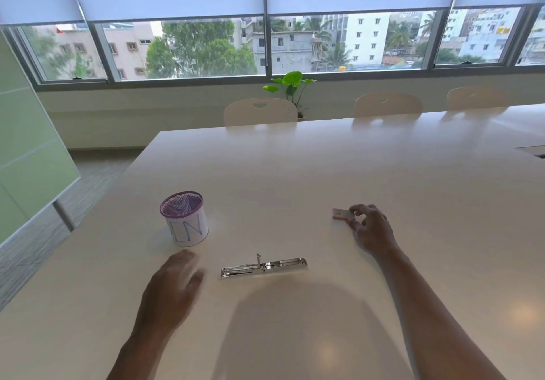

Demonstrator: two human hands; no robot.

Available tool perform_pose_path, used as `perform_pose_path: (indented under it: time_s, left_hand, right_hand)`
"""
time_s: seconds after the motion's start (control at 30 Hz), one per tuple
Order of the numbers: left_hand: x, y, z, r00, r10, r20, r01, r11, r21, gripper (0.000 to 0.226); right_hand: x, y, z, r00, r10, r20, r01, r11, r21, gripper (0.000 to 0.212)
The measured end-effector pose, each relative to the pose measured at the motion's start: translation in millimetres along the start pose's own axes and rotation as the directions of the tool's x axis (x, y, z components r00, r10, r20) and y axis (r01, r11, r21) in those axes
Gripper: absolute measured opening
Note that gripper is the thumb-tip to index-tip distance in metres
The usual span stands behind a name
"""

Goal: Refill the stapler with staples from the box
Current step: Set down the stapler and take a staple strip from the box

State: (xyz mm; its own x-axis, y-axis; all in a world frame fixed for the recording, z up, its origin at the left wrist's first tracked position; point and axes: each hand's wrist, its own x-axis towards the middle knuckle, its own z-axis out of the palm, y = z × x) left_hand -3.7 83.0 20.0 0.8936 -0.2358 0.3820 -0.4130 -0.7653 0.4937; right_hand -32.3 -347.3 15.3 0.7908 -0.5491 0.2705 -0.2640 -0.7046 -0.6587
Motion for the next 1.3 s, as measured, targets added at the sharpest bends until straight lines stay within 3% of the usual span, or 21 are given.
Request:
perform_pose_path:
  time_s: [0.1,0.17,0.23,0.3,0.4,0.5,0.7,0.8,1.1,1.23,1.3]
  left_hand:
    - [9,40,-15,0.937,0.101,-0.336,-0.146,0.983,-0.114,0.030]
    - [12,86,-11,0.888,0.167,-0.429,-0.297,0.920,-0.257,0.018]
    - [11,143,10,0.903,0.211,-0.373,-0.374,0.814,-0.445,0.014]
    - [10,194,42,0.941,0.217,-0.259,-0.331,0.744,-0.581,0.015]
    - [17,241,99,0.998,0.055,0.006,-0.036,0.740,-0.672,0.023]
    - [31,256,143,0.972,-0.165,0.169,0.236,0.740,-0.630,0.030]
    - [64,251,176,0.957,-0.289,0.023,0.218,0.665,-0.714,0.022]
    - [76,247,182,0.952,-0.304,0.031,0.217,0.603,-0.768,0.010]
    - [83,241,193,0.919,-0.371,0.134,0.305,0.454,-0.837,0.018]
    - [85,240,194,0.901,-0.398,0.171,0.339,0.403,-0.850,0.020]
    - [86,238,194,0.895,-0.408,0.181,0.350,0.388,-0.853,0.019]
  right_hand:
    - [1,1,-4,0.999,0.026,-0.039,-0.019,0.985,0.172,0.024]
    - [0,2,-5,0.998,0.024,-0.064,-0.008,0.969,0.246,0.020]
    - [-1,5,-8,0.996,0.031,-0.079,-0.006,0.954,0.301,0.019]
    - [-2,5,-12,0.999,0.032,-0.043,-0.013,0.918,0.397,0.021]
    - [-4,4,-18,1.000,-0.003,0.015,-0.005,0.863,0.506,0.026]
    - [-7,5,-17,0.999,-0.045,0.028,0.020,0.813,0.581,0.027]
    - [-9,2,-14,0.990,-0.080,0.118,-0.023,0.727,0.686,0.029]
    - [-10,2,-16,0.987,-0.080,0.138,-0.040,0.712,0.701,0.030]
    - [-7,7,-20,0.985,0.042,0.168,-0.164,0.545,0.822,0.014]
    - [-7,5,-23,0.973,0.087,0.214,-0.229,0.453,0.861,0.018]
    - [-7,4,-23,0.973,0.097,0.212,-0.233,0.455,0.860,0.018]
